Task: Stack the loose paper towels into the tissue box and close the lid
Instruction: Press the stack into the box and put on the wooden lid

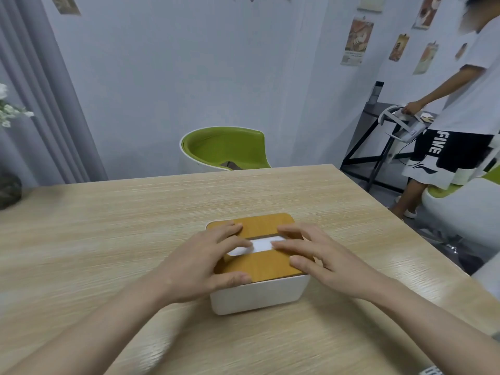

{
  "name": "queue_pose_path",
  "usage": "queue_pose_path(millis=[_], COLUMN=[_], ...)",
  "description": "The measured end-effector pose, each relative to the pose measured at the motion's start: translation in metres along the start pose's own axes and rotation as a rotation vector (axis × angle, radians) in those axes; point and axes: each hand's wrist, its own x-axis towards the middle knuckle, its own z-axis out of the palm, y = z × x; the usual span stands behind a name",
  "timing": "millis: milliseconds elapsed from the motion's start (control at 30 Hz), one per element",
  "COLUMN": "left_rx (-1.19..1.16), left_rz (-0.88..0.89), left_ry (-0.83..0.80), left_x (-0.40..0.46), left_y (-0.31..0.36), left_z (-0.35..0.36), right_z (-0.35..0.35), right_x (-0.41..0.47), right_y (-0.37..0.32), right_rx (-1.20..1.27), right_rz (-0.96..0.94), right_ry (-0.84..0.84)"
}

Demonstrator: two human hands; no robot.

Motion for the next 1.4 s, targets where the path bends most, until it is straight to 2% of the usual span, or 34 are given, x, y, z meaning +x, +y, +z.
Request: queue_pose_path(millis=[133, 400, 667, 900, 1067, 1400], left_rx=[0.087, 0.186, 0.196, 0.196, 0.220, 0.176], left_rz=[0.008, 0.017, 0.031, 0.058, 0.030, -0.054], left_ry=[-0.062, -0.165, -0.194, -0.202, -0.213, -0.285], left_x=[0.004, 0.010, 0.014, 0.014, 0.016, 0.026], left_y=[-0.003, -0.009, -0.015, -0.016, -0.010, 0.004], left_z=[-0.006, -0.007, -0.005, -0.002, -0.003, -0.008], right_z=[0.000, -0.003, -0.026, -0.041, -0.036, -0.036], right_x=[0.011, 0.014, 0.024, 0.042, 0.055, 0.058], right_y=[0.006, 0.007, 0.001, -0.005, -0.016, -0.016], right_rx=[-0.067, -0.241, -0.253, -0.292, -0.213, -0.203], right_rz=[0.109, 0.093, 0.109, 0.113, 0.090, 0.176], right_ry=[-0.091, -0.261, -0.464, -0.570, -0.657, -0.600])
